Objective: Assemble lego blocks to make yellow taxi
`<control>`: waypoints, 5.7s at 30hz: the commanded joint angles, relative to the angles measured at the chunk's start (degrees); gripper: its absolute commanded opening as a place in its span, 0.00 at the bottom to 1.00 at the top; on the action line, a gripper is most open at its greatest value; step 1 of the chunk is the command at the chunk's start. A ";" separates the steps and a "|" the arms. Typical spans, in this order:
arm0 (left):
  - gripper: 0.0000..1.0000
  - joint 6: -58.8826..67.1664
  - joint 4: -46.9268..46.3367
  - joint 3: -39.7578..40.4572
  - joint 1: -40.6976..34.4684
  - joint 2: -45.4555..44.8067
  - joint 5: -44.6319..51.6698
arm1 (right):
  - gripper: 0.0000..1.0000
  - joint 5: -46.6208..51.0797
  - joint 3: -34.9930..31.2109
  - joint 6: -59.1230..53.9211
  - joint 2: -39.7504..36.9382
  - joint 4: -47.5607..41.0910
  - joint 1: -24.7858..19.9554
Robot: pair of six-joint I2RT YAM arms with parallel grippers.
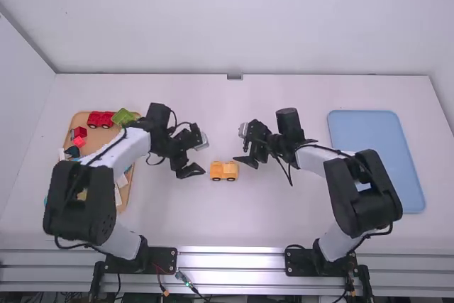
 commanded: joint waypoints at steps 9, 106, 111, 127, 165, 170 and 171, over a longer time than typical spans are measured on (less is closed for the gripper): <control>0.99 -34.75 -9.44 15.74 10.27 -6.60 -18.64 | 0.99 3.32 0.79 6.43 -0.68 5.14 -0.33; 0.54 -78.14 0.46 8.61 42.95 16.06 -34.53 | 0.99 7.17 0.79 10.97 -0.68 7.26 -0.33; 0.52 -78.14 0.87 8.13 42.93 16.06 -34.53 | 0.99 7.15 0.79 10.97 -0.68 7.23 -0.33; 0.54 -78.18 3.04 5.95 42.93 16.06 -34.36 | 0.99 7.15 0.79 10.95 -0.68 6.38 -0.33; 0.08 -74.64 -2.45 12.41 42.93 16.02 -34.56 | 0.99 7.10 0.81 11.02 -0.68 6.40 -0.33; 0.02 -74.69 -9.73 20.52 42.93 16.00 -34.91 | 0.99 7.19 1.29 19.02 -0.68 8.90 -0.33; 0.02 -74.66 -9.81 20.70 42.93 15.98 -34.91 | 0.99 7.19 1.38 19.74 -0.68 9.07 -0.33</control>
